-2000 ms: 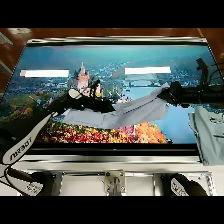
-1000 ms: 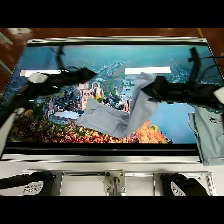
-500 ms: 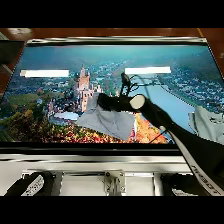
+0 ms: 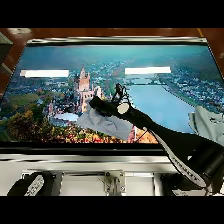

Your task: Fold the shirts.

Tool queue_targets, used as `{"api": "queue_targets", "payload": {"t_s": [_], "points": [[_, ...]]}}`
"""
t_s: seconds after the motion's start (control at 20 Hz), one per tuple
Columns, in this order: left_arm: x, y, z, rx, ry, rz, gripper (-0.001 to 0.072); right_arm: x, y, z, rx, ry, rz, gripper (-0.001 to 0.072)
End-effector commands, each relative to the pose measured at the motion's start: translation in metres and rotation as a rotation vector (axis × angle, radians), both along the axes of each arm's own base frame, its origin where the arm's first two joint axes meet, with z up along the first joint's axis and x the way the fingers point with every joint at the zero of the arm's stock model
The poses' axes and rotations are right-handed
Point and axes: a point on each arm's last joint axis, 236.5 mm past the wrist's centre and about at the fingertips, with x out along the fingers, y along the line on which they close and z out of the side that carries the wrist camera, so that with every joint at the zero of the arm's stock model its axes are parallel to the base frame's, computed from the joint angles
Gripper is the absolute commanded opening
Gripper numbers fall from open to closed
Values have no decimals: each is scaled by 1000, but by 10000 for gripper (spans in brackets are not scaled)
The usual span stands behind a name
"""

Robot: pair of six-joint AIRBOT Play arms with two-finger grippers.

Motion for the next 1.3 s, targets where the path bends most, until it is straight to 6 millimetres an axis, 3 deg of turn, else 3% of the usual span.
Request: {"api": "queue_targets", "payload": {"t_s": [0.0,0.1,0.2,0.35,0.45,0.5,0.55,0.7,0.9,1.1,1.25], "points": [[0,0,-13,-8,31,-6,36,-19,5,5,10,19,140,588],[2,0,-20,-13,48,-5,36,-41,-14,12,-31,9,338,588],[2,1,-22,-14,51,-5,36,-53,-62,11,-124,55,453,587],[3,1,-22,-14,52,-5,36,-59,-180,3,-381,209,437,588],[3,1,-22,-14,52,-5,36,-78,-262,-5,-582,360,404,592],[3,1,-22,-14,52,-5,36,-91,-290,-9,-639,441,391,594],[3,1,-22,-14,52,-5,37,-103,-299,-15,-637,501,398,654],[3,1,-22,-14,52,-5,37,-114,-274,-45,-532,512,370,681],[2,1,-22,-14,52,-6,37,-100,-243,-79,-420,443,235,682],[2,0,-22,-14,52,-6,37,-77,-211,-86,-285,385,193,681],[3,1,-22,-15,52,-5,37,-81,-190,-95,-222,389,238,680]]}}
